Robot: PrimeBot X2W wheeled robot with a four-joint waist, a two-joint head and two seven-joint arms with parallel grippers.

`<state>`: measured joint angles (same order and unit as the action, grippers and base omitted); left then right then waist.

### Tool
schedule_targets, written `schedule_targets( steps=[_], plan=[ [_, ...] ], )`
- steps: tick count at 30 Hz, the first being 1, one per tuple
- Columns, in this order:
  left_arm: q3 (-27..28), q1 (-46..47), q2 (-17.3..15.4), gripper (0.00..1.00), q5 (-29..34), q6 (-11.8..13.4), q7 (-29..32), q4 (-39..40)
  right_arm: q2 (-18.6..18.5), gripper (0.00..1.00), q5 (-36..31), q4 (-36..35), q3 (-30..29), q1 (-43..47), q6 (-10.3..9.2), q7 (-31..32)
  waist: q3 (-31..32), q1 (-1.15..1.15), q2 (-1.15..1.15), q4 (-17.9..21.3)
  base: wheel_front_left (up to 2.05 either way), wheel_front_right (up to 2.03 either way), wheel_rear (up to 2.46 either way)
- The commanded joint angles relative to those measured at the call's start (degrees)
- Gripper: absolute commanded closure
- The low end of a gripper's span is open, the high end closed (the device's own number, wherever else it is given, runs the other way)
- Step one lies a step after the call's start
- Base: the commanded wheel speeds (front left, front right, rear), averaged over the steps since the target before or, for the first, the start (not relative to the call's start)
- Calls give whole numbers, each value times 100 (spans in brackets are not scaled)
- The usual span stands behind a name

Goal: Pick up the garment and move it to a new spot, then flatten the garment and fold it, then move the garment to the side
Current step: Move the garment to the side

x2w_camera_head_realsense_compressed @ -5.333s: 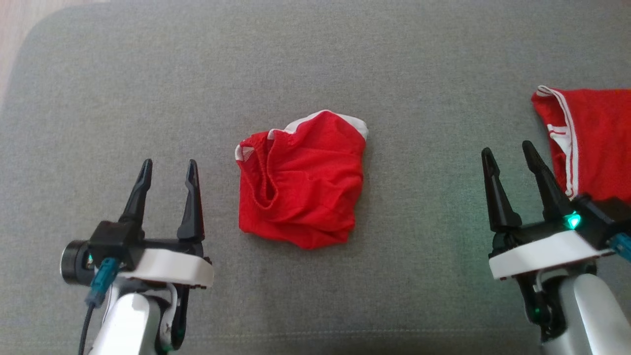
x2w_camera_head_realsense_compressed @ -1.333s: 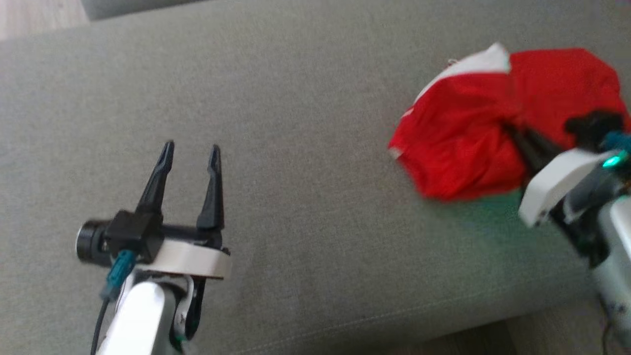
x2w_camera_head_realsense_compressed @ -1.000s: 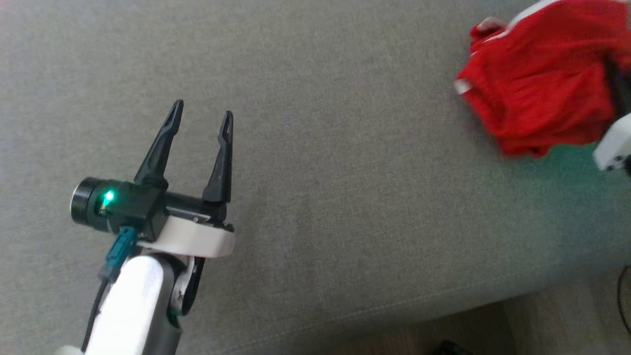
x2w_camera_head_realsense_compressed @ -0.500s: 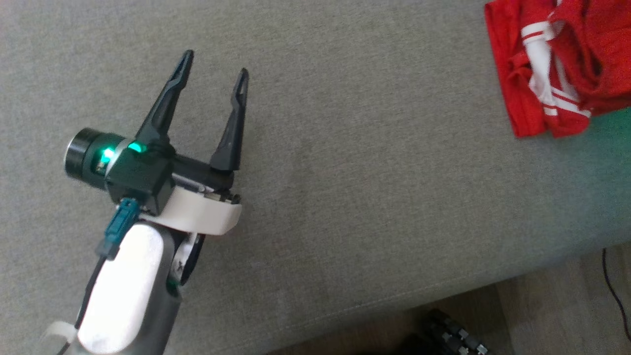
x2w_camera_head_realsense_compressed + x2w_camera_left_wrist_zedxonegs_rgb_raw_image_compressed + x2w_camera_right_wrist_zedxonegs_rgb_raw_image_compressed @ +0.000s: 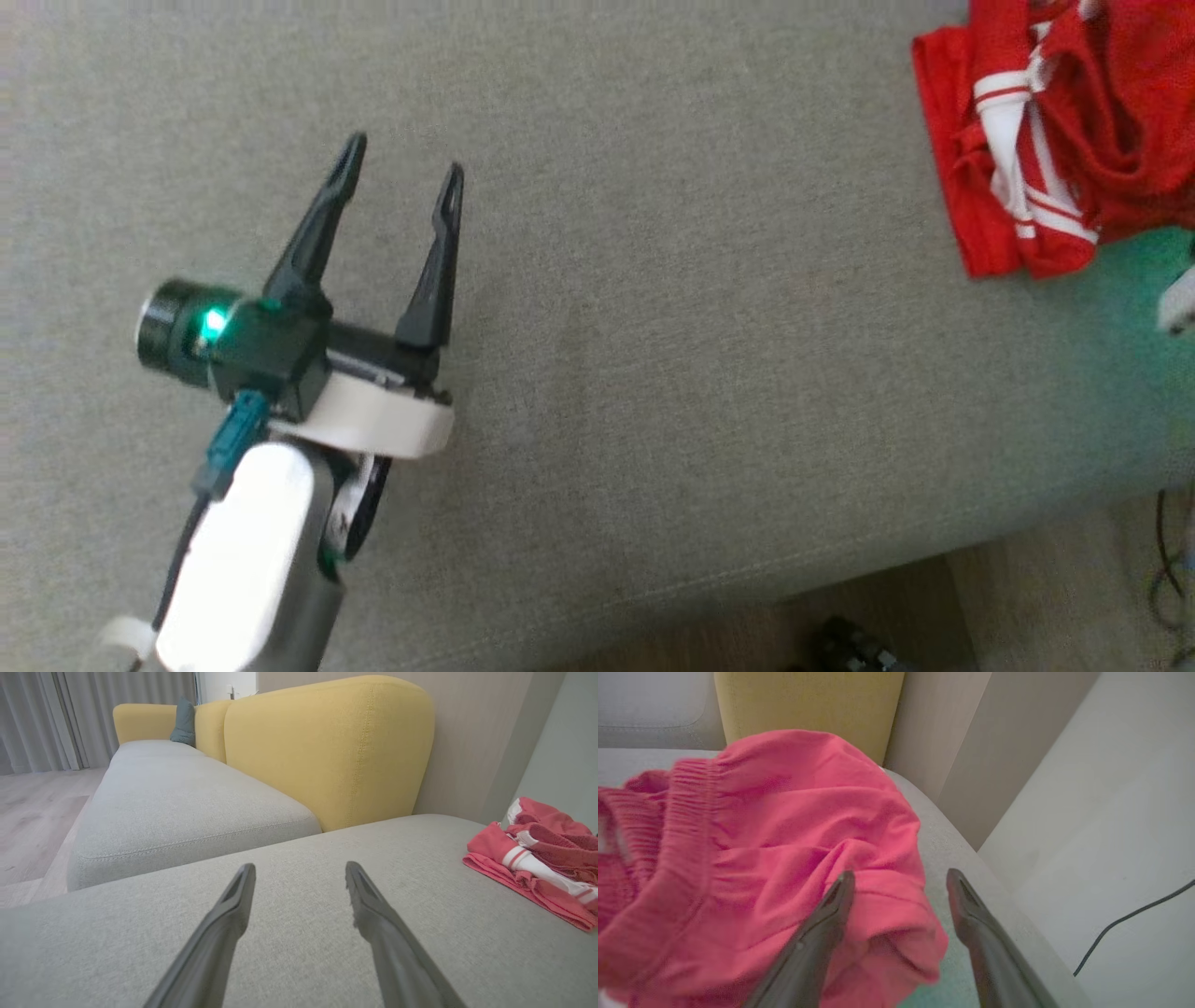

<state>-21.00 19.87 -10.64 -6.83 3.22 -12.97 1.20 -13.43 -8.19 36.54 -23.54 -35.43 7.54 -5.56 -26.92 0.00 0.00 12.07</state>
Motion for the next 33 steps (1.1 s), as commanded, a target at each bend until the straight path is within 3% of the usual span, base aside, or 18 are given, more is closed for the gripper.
schedule_targets(
  steps=[1,9,15,24,33],
  plan=[
    [242,-147,-58,0,-58,92,-50,109,55,0,77,-313,100,289,-5,-132,320,0,0,-15,0,0,0],
    [353,-730,-16,0,-250,297,-103,-38,628,0,631,-1485,757,1474,-5,-183,1087,0,0,-173,0,0,0],
    [412,-1069,14,0,-374,399,-123,-104,833,0,1026,-2500,1315,2279,-5,23,1466,0,0,-397,0,0,0],
    [598,-1579,-12,0,-626,514,-149,-189,997,0,1465,-3732,1993,3173,-5,460,1993,0,0,-910,0,0,0],
    [787,-1912,-124,0,-762,568,-175,-219,1047,0,1622,-4294,2353,3568,-5,737,2343,0,0,-1228,0,0,0]
  ],
)
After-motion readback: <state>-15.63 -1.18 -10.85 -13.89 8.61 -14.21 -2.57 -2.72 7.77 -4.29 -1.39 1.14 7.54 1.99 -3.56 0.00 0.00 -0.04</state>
